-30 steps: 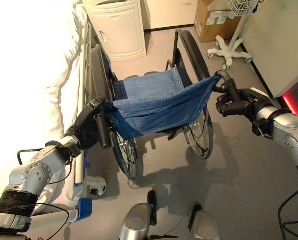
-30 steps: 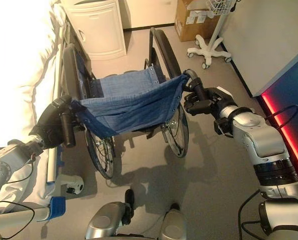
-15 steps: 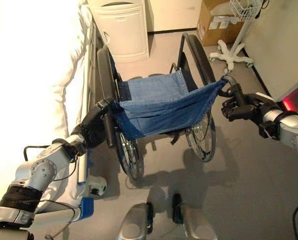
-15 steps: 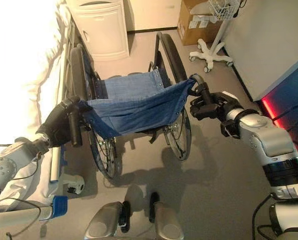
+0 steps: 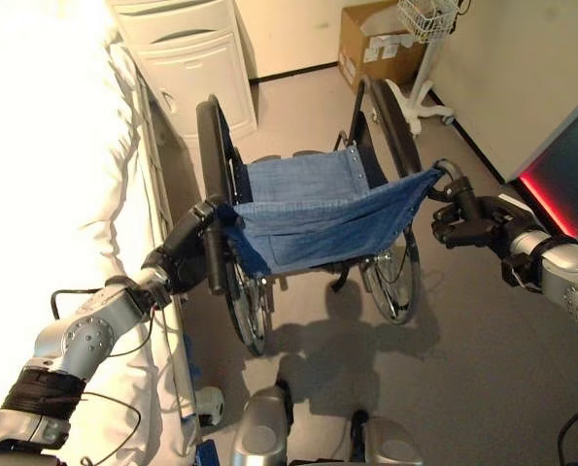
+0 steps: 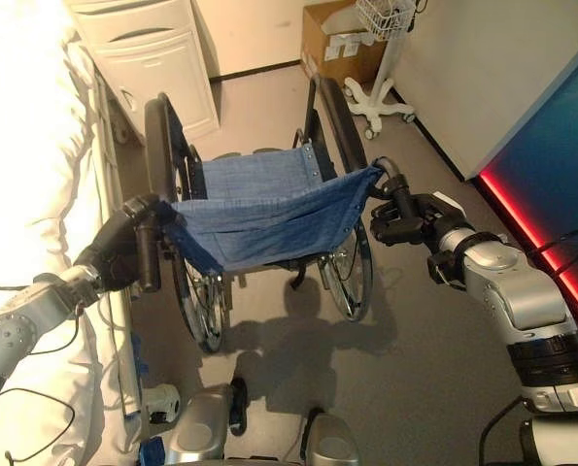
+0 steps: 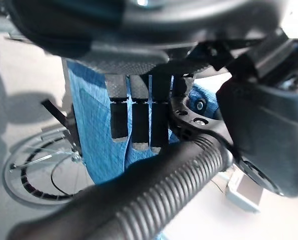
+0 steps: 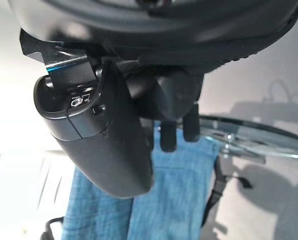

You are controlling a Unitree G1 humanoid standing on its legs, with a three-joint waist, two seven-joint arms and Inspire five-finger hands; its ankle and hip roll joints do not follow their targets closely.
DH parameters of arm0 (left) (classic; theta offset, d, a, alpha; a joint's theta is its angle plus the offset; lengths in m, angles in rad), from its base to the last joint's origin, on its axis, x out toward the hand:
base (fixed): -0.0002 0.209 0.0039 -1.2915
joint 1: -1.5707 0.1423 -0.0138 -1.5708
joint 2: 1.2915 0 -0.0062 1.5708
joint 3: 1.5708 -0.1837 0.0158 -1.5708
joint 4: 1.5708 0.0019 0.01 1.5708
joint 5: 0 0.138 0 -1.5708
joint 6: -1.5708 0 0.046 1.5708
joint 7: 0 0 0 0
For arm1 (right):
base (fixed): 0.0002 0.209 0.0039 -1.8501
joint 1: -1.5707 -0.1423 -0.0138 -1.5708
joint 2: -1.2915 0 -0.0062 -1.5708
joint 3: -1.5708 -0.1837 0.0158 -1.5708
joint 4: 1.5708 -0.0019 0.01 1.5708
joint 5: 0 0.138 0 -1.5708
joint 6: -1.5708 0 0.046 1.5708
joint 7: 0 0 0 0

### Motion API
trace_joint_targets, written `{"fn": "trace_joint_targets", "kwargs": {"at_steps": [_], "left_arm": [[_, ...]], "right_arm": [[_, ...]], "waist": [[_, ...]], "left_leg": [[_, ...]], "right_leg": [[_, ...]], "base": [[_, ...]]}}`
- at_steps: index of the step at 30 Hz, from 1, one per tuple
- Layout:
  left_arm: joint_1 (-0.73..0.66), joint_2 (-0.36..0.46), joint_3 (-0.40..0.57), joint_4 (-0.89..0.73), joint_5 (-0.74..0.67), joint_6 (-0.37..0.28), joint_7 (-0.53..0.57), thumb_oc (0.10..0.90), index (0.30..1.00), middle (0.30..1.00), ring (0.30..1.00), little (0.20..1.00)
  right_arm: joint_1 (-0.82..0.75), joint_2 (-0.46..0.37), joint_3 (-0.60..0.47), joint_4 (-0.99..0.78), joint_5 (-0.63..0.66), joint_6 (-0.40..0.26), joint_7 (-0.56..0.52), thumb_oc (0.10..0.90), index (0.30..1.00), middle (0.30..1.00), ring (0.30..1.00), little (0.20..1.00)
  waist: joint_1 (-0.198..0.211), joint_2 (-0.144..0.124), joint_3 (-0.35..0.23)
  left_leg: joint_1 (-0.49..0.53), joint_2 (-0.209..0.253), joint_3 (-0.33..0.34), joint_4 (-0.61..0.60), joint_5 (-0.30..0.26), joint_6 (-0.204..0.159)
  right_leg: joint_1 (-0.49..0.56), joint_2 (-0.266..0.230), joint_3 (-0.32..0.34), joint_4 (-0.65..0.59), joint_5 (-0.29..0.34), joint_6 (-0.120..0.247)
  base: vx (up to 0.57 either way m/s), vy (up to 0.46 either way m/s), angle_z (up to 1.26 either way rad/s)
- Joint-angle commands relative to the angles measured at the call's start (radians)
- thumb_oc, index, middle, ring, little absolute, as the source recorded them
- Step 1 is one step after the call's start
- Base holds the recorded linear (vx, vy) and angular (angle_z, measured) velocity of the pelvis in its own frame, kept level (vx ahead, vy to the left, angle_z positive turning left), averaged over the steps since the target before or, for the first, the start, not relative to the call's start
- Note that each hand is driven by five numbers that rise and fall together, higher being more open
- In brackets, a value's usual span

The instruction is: Push the wheelchair next to the bed

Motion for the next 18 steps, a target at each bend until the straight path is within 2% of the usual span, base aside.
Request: {"fn": "trace_joint_targets", "kwargs": {"at_steps": [1,4,5,7,8,9,11,12,13,14,15,16,18], "left_arm": [[-0.217,0.023,0.126,-0.066,0.051,-0.196,-0.009,0.4,0.3,0.3,0.3,0.3],[-0.214,0.015,0.122,-0.053,0.07,-0.191,-0.005,0.4,0.3,0.3,0.3,0.3],[-0.213,0.015,0.124,-0.053,0.07,-0.191,-0.005,0.4,0.3,0.3,0.3,0.3],[-0.206,0.014,0.121,-0.05,0.074,-0.203,0.004,0.4,0.3,0.3,0.3,0.3],[-0.205,0.015,0.122,-0.05,0.074,-0.204,0.004,0.4,0.3,0.3,0.3,0.3],[-0.21,0.002,0.123,-0.045,0.072,-0.225,0.013,0.4,0.3,0.3,0.3,0.3],[-0.219,-0.008,0.125,-0.039,0.068,-0.247,0.017,0.4,0.3,0.3,0.3,0.3],[-0.243,-0.02,0.11,-0.037,0.069,-0.278,0.029,0.4,0.3,0.3,0.3,0.3],[-0.258,-0.024,0.098,-0.04,0.073,-0.285,0.037,0.4,0.3,0.3,0.3,0.3],[-0.264,-0.024,0.094,-0.041,0.075,-0.285,0.043,0.4,0.3,0.3,0.3,0.3],[-0.282,-0.021,0.087,-0.05,0.087,-0.276,0.062,0.4,0.3,0.3,0.3,0.3],[-0.297,-0.015,0.079,-0.051,0.087,-0.268,0.077,0.4,0.3,0.3,0.3,0.3],[-0.309,-0.007,0.084,-0.042,0.084,-0.256,0.079,0.4,0.3,0.3,0.3,0.3]], "right_arm": [[0.046,-0.01,0.085,-0.173,0.07,-0.124,0.081,0.4,0.3,0.3,0.3,0.3],[0.034,0.0,0.099,-0.158,0.065,-0.127,0.089,0.4,0.3,0.3,0.3,0.3],[0.032,0.0,0.101,-0.157,0.065,-0.127,0.089,0.4,0.3,0.3,0.3,0.3],[0.0,0.003,0.113,-0.151,0.059,-0.116,0.086,0.4,0.3,0.3,0.3,0.3],[-0.002,0.003,0.114,-0.15,0.059,-0.116,0.086,0.4,0.3,0.3,0.3,0.3],[-0.042,0.0,0.131,-0.138,0.05,-0.112,0.089,0.4,0.3,0.3,0.3,0.3],[-0.082,-0.002,0.148,-0.124,0.037,-0.117,0.093,0.4,0.3,0.3,0.3,0.3],[-0.127,-0.006,0.165,-0.105,0.022,-0.134,0.095,0.4,0.3,0.3,0.3,0.3],[-0.141,-0.007,0.17,-0.102,0.021,-0.142,0.089,0.4,0.3,0.3,0.3,0.3],[-0.145,-0.007,0.171,-0.102,0.021,-0.145,0.088,0.4,0.3,0.3,0.3,0.3],[-0.154,-0.004,0.163,-0.114,0.025,-0.14,0.085,0.4,0.3,0.3,0.3,0.3],[-0.161,-0.001,0.154,-0.126,0.027,-0.128,0.086,0.4,0.3,0.3,0.3,0.3],[-0.166,-0.001,0.141,-0.139,0.031,-0.111,0.101,0.4,0.3,0.3,0.3,0.3]], "waist": [[-0.041,0.038,-0.201],[-0.028,0.035,-0.205],[-0.028,0.034,-0.206],[-0.025,0.031,-0.188],[-0.026,0.031,-0.187],[-0.03,0.032,-0.164],[-0.041,0.039,-0.139],[-0.07,0.037,-0.106],[-0.087,0.034,-0.093],[-0.094,0.034,-0.087],[-0.114,0.031,-0.07],[-0.125,0.027,-0.062],[-0.13,0.019,-0.066]], "left_leg": [[-0.073,-0.038,-0.037,-0.072,0.105,-0.059],[-0.054,-0.064,-0.016,-0.064,0.071,-0.028],[-0.055,-0.065,-0.015,-0.064,0.071,-0.028],[-0.072,-0.087,-0.016,-0.02,0.052,-0.036],[-0.075,-0.087,-0.018,-0.014,0.049,-0.037],[-0.085,-0.096,-0.035,0.029,0.051,-0.053],[-0.083,-0.097,-0.045,0.047,0.042,-0.059],[-0.064,-0.115,-0.056,0.056,-0.001,-0.052],[-0.043,-0.124,-0.064,0.056,-0.021,-0.049],[-0.033,-0.125,-0.068,0.055,-0.03,-0.048],[0.006,-0.12,-0.08,0.05,-0.059,-0.048],[0.029,-0.111,-0.087,0.05,-0.079,-0.048],[0.056,-0.088,-0.083,0.066,-0.109,-0.047]], "right_leg": [[0.102,0.067,-0.03,0.142,0.101,0.007],[0.067,0.05,-0.058,0.222,0.14,0.022],[0.065,0.049,-0.057,0.224,0.138,0.022],[0.038,0.075,-0.061,0.106,0.097,-0.02],[0.04,0.077,-0.063,0.096,0.095,-0.022],[0.015,0.062,-0.057,-0.018,0.09,-0.04],[-0.011,0.051,-0.048,-0.078,0.116,-0.044],[-0.067,0.025,0.001,-0.187,0.214,-0.019],[-0.104,0.004,0.033,-0.229,0.28,0.007],[-0.121,-0.005,0.043,-0.239,0.306,0.018],[-0.191,-0.031,0.075,-0.25,0.377,0.047],[-0.23,-0.04,0.089,-0.246,0.4,0.056],[-0.25,-0.038,0.079,-0.233,0.385,0.06]], "base": [[0.23,0.17,-0.1],[0.18,0.114,-0.1],[0.21,0.096,-0.15],[0.17,0.038,-0.14],[0.12,0.008,-0.09],[0.06,0.002,-0.19],[0.04,-0.02,-0.19],[0.06,-0.099,0.24],[0.09,-0.128,0.45],[0.19,-0.199,0.65],[0.26,-0.234,0.4],[0.4,-0.31,0.5],[0.36,-0.234,0.58]]}}
